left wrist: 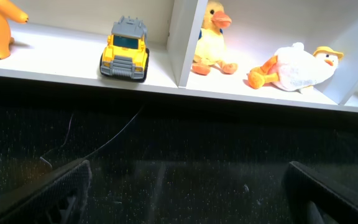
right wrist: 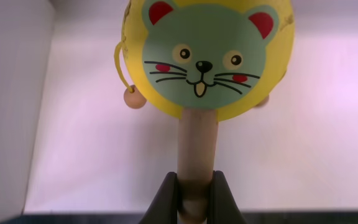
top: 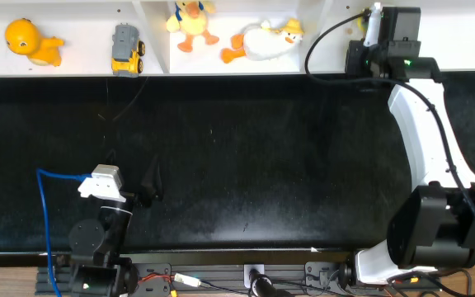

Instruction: Store Toys

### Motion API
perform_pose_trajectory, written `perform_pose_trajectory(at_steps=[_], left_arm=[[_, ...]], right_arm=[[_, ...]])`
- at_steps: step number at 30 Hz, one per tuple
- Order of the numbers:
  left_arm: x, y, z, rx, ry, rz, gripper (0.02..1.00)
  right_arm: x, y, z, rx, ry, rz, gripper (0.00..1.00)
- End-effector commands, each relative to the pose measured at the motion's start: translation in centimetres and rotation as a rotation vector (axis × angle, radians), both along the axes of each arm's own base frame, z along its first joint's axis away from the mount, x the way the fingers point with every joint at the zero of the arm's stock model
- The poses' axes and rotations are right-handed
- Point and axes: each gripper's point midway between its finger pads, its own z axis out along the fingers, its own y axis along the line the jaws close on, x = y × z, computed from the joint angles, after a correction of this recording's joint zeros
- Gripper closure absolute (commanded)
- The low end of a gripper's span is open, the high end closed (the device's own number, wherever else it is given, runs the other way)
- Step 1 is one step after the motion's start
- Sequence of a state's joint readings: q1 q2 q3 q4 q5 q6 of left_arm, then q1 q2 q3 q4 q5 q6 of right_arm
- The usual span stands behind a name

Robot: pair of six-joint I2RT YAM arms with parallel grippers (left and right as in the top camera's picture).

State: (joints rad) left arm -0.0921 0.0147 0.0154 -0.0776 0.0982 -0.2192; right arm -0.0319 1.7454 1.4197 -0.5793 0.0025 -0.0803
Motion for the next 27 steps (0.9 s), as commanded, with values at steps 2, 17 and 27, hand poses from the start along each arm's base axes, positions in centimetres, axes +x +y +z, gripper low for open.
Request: perform_pose_trajectory(at_steps=[2,17,27], left_arm=[[-0.1,-0.4,0.0,-0.019,-0.006,-0.021,0.020],[-0.1,-0.5,0.0,-0.019,-0.006,-0.022,0.020],[-0.1,-0.4,0.0,-0.019,-0.005,-0.021,0.020]], right_arm=[[1.4,0.7,-0.7,-0.012,-0.012,0.072,0.954],[2.5,2.6,-3.0,-0.014,0.005,0.114,0.954],[2.4,2.5,-3.2,0.034,0.016,0.057,0.430]])
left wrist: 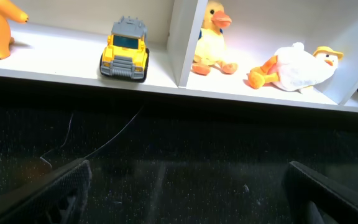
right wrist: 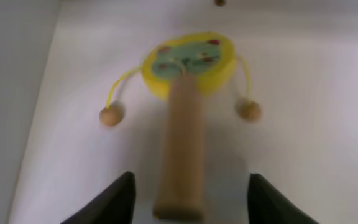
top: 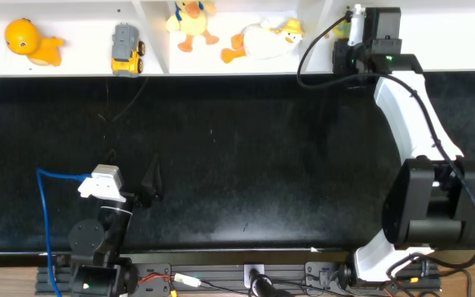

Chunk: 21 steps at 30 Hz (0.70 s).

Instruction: Store Toys

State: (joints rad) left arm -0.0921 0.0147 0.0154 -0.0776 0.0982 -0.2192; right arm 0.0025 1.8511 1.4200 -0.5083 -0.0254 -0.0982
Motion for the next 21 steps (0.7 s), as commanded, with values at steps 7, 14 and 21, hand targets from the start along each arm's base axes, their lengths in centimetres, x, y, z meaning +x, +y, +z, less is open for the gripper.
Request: perform_pose_trajectory(at_steps=[7,14,21], left_arm=[[-0.1,-0.4,0.0,-0.019,-0.005,-0.021,0.020],[-0.1,-0.4,0.0,-0.019,-0.005,-0.021,0.020],[-0.1,-0.4,0.0,-0.019,-0.006,-0.021,0.023]], right_arm=[[-0.7,0.2,1.5,0.066,0.013,-0.070,0.005],[-4.8,-1.3,5.8,0.041,0.024,-0.178,0.007],[-13.4,-3.1,8.7,0.145,0.154,-0.448,0.001]])
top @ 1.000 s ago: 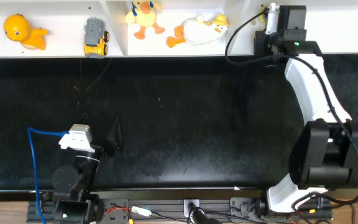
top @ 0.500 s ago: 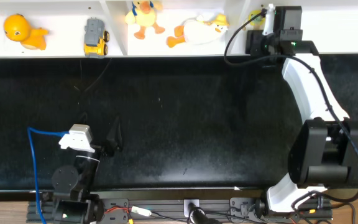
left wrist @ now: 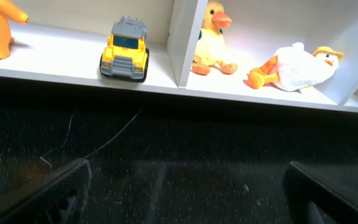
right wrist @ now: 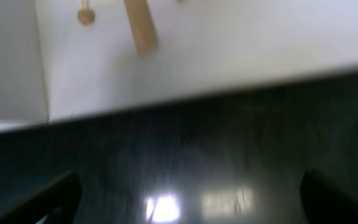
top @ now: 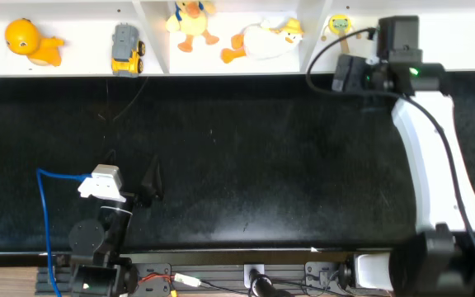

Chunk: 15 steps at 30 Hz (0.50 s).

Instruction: Store Toys

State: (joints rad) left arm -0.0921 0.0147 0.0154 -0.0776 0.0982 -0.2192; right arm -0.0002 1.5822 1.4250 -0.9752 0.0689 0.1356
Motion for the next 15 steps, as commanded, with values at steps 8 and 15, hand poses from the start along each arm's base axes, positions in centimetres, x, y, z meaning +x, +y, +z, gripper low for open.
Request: perform_pose_trajectory(at_steps=[8,15], left_arm=[[-0.1,-0.4,0.0,-0.019,-0.006,-0.021,0.020],[-0.1,-0.4,0.0,-0.019,-0.006,-0.021,0.020]], right_arm=[[-12.0,-6.1,5.3,0.140,0.026,-0.642,0.003],[-17.2,-11.9,1.8,0.304,0.094,-1.028,0.005]])
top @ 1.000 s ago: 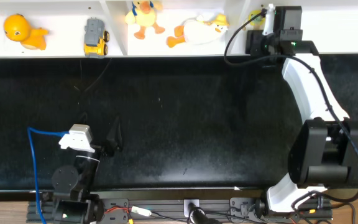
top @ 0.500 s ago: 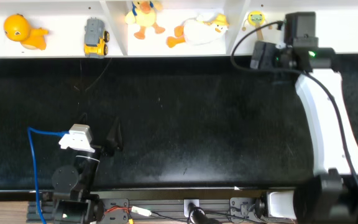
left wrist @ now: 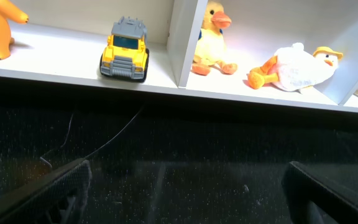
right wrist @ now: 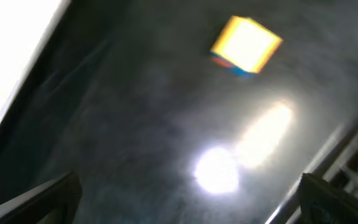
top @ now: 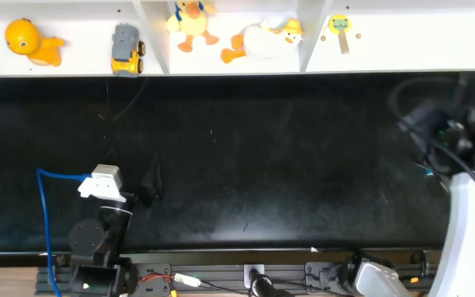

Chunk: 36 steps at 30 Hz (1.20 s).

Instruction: Store Toys

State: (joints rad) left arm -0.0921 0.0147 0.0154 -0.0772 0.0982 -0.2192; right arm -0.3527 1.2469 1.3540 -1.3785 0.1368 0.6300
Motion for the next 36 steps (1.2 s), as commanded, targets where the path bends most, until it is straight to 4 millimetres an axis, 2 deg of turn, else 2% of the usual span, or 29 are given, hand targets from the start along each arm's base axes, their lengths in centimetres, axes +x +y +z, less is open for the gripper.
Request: perform_pose_trajectory(at_steps=[1,5,9,14,16,22,26,30,36], left_arm=[[-0.1,-0.4,0.0,-0.019,-0.005,-0.021,0.020],[-0.1,-0.4,0.0,-0.019,-0.005,-0.021,0.020],[-0.1,-0.4,0.0,-0.019,-0.005,-0.021,0.020],[-0.1,-0.4,0.0,-0.019,-0.005,-0.021,0.020],[-0.1,-0.4,0.0,-0.019,-0.005,-0.021,0.020],[-0.1,-0.4,0.0,-0.019,-0.005,-0.021,0.020],[-0.1,-0.5,0.0,-0.019,-0.005,-0.022,0.020],[-0.1,-0.5,0.0,-0.019,-0.005,-0.022,0.023],[-0.1,-0.4,0.0,-0.019,-0.005,-0.021,0.023]], right_arm=[[-2.0,-2.2,-2.5,0.162,-0.017,-0.240,0.003],[-3.8,-5.9,-3.8,0.160,-0.019,-0.354,0.005],[-3.6,-8.8,-3.9,0.099,-0.062,-0.340,0.005],[-2.0,-10.6,-4.4,0.058,-0.088,-0.294,0.005],[-1.3,-11.1,-5.4,0.064,-0.070,-0.276,0.005],[0.1,-12.3,-10.3,0.138,0.026,-0.279,0.005],[1.1,-12.2,-12.6,0.167,0.063,-0.269,0.005],[2.6,-11.7,-14.1,0.161,0.089,-0.227,0.007],[3.7,-11.1,-15.7,0.130,0.137,-0.217,0.005]])
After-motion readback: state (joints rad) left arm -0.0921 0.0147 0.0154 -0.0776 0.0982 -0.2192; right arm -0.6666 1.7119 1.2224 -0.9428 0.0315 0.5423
